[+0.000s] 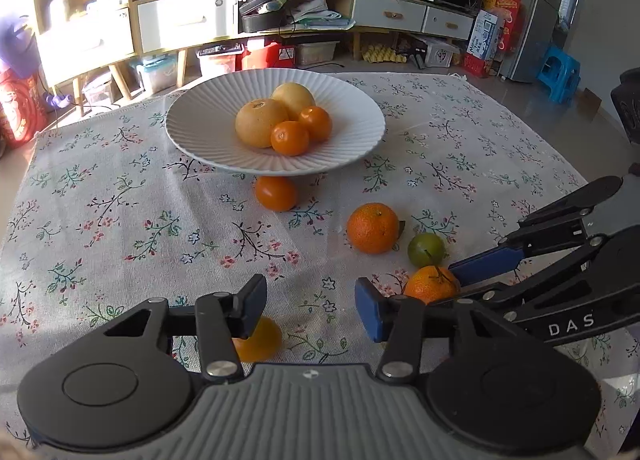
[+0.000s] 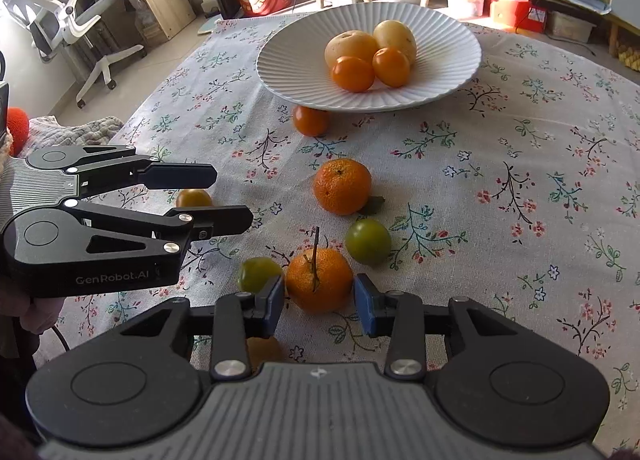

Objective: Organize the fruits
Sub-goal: 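Grasp a tangerine with the left tool while the right tool grasps a stemmed tangerine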

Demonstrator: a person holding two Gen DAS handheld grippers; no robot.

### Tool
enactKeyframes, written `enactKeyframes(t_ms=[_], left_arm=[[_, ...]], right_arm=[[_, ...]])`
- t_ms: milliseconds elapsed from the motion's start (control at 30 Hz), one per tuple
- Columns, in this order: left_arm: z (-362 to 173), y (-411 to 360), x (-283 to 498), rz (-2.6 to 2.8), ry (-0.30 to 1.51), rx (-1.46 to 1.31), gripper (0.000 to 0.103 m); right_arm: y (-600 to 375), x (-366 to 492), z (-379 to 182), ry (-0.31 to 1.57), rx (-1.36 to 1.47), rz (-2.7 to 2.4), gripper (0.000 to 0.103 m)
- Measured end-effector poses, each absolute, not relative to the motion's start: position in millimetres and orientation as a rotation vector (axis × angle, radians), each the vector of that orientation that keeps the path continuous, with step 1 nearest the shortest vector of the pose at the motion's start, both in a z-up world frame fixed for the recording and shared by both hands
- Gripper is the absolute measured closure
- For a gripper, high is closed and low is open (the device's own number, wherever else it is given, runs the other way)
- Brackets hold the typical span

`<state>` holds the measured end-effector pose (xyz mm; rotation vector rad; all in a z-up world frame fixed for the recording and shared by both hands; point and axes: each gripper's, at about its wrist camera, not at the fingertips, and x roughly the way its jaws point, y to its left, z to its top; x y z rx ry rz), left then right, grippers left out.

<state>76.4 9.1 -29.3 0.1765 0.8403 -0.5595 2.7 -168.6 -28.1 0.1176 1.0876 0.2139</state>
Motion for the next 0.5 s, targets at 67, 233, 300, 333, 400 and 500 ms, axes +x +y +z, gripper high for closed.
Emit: enactKeyframes(t_ms=[67, 233, 300, 333, 400, 500], left_arm=[[-29.5, 5.6, 77.6, -0.562, 0.843, 0.175, 0.058], [-29.1, -1.7, 80.8, -0.559, 0.842, 0.174, 0.061], [-28.8, -2.4, 82.6, -0.554, 0.842, 0.166, 0.061], [-28.7, -2.5, 83.3, -0.556, 0.844, 0.159, 0.061], [-28.9, -4.1, 83.9, -0.556, 0.843, 0.156, 0.061], [-30.2, -8.8, 84.6, -0.557, 0.84, 0.163, 0.061]], right_arm=[[-169.6, 4.3, -29.9, 1.089, 0.132, 0.213, 0.068], [-172.0, 7.4, -35.8, 1.096, 0.163, 0.211, 0.069], [-174.2, 8.4, -36.0, 1.094, 0.181, 0.213, 0.069], [-174.7, 8.6, -35.8, 1.095, 0.184, 0.214, 0.069], [-175.0, 8.5, -34.7, 1.094, 0.182, 0.213, 0.07], [-175.3, 7.5, -30.9, 1.1, 0.166, 0.216, 0.07]])
